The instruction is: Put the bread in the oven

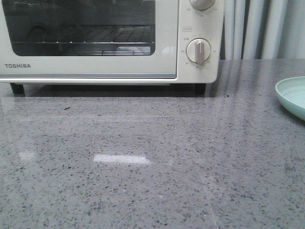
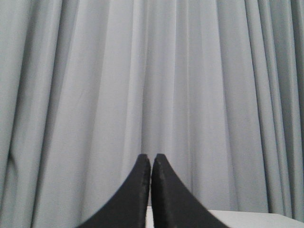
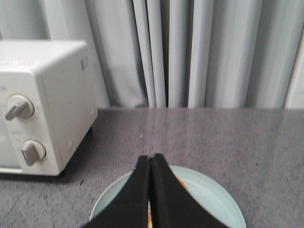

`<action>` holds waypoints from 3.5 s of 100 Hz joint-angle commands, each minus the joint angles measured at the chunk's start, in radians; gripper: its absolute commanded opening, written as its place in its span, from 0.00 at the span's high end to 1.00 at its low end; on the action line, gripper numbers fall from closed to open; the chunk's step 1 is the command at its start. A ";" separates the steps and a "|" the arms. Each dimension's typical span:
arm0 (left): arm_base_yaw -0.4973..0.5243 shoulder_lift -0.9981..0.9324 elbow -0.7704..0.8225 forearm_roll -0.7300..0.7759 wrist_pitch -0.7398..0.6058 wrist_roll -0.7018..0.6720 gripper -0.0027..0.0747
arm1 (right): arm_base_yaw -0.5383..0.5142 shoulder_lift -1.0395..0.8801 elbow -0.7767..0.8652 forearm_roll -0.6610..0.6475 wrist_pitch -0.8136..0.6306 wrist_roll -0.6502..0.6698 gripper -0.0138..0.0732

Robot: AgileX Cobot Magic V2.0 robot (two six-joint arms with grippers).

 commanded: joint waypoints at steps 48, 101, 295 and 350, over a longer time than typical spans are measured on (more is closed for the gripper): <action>-0.003 0.407 -0.289 0.588 -0.047 -0.726 0.99 | 0.003 0.370 -0.452 0.008 0.302 -0.009 0.91; -0.003 0.783 -0.557 1.206 -0.259 -1.390 0.99 | 0.003 0.436 -0.525 0.008 0.320 -0.009 0.91; -0.003 1.152 -0.582 1.503 -0.465 -1.463 0.99 | 0.003 0.432 -0.525 0.011 0.323 -0.009 0.91; -0.003 0.628 -0.385 1.503 -0.656 -1.577 0.99 | 0.003 0.432 -0.516 0.011 0.475 -0.009 0.91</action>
